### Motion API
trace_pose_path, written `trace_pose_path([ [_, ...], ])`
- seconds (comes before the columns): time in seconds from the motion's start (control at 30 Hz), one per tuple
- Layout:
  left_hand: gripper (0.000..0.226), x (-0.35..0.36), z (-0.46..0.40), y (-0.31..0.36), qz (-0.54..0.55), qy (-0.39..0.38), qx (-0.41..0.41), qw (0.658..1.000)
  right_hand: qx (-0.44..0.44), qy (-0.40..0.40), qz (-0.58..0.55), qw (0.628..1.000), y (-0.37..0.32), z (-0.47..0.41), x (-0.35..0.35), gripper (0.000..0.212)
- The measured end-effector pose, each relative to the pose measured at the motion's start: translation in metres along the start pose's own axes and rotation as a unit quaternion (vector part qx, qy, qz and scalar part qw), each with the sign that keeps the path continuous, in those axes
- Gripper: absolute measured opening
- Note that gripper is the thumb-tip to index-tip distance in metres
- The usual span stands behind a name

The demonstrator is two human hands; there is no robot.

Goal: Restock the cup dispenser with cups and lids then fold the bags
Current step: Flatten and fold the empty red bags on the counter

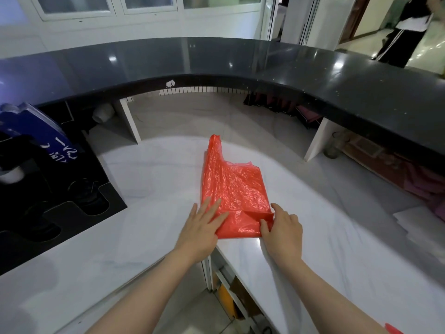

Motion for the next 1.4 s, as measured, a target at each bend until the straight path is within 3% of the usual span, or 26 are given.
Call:
trace_pose_path([
  [0.1,0.058,0.016,0.001,0.003,-0.002,-0.085,0.02,0.996,-0.137,-0.039,0.079,0.987,-0.021,0.01,0.009,0.058],
  [0.17,0.06,0.019,0.003,0.001,-0.014,-0.096,0.022,0.995,-0.217,-0.135,0.123,0.959,-0.028,0.015,0.023,0.066],
  [0.23,0.065,0.021,0.004,-0.001,-0.032,-0.102,0.031,0.994,-0.231,-0.219,0.145,0.937,-0.023,0.013,0.035,0.067],
  [0.33,0.07,0.021,0.004,-0.003,-0.033,-0.109,0.035,0.993,-0.184,-0.268,0.125,0.937,-0.016,0.005,0.041,0.068],
  [0.57,0.076,0.017,0.012,-0.017,0.024,-0.095,0.047,0.994,-0.144,-0.264,0.046,0.952,-0.02,0.005,0.03,0.08],
  [0.7,0.074,0.017,0.024,-0.026,0.028,-0.056,0.061,0.996,-0.092,-0.19,-0.062,0.976,-0.017,0.003,0.014,0.07],
  [0.8,0.063,0.009,0.027,-0.033,0.106,0.003,0.014,0.994,-0.108,-0.209,-0.069,0.969,-0.017,0.003,0.014,0.07],
  [0.9,0.045,0.001,0.027,-0.046,0.219,0.059,-0.094,0.969,-0.122,-0.216,-0.064,0.967,-0.017,0.003,0.014,0.073],
  [0.97,0.033,-0.001,0.028,-0.053,0.304,0.079,-0.163,0.935,-0.122,-0.203,-0.067,0.969,-0.019,0.002,0.014,0.071],
  [1.07,0.031,-0.002,0.026,-0.06,0.401,0.102,-0.233,0.88,-0.08,-0.153,-0.131,0.976,-0.017,-0.001,0.007,0.045],
  [1.13,0.023,0.0,0.024,-0.062,0.434,0.103,-0.262,0.856,-0.04,-0.114,-0.168,0.978,-0.01,-0.005,0.002,0.019],
  [1.27,0.019,0.008,0.022,-0.06,0.458,0.073,-0.284,0.839,-0.014,-0.119,-0.162,0.98,-0.002,-0.009,0.007,0.022],
  [1.4,0.038,0.008,0.019,-0.06,0.483,0.066,-0.276,0.829,-0.001,-0.117,-0.19,0.975,0.003,-0.011,0.011,0.023],
])
Point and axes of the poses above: each hand's wrist, its own z-axis away from the middle knuckle, its own x-axis out of the palm, y = z × x, the point moved 6 cm from there along -z, towards the middle knuckle, and after that the axes turned 14 degrees about -z, right-handed, at the moved point
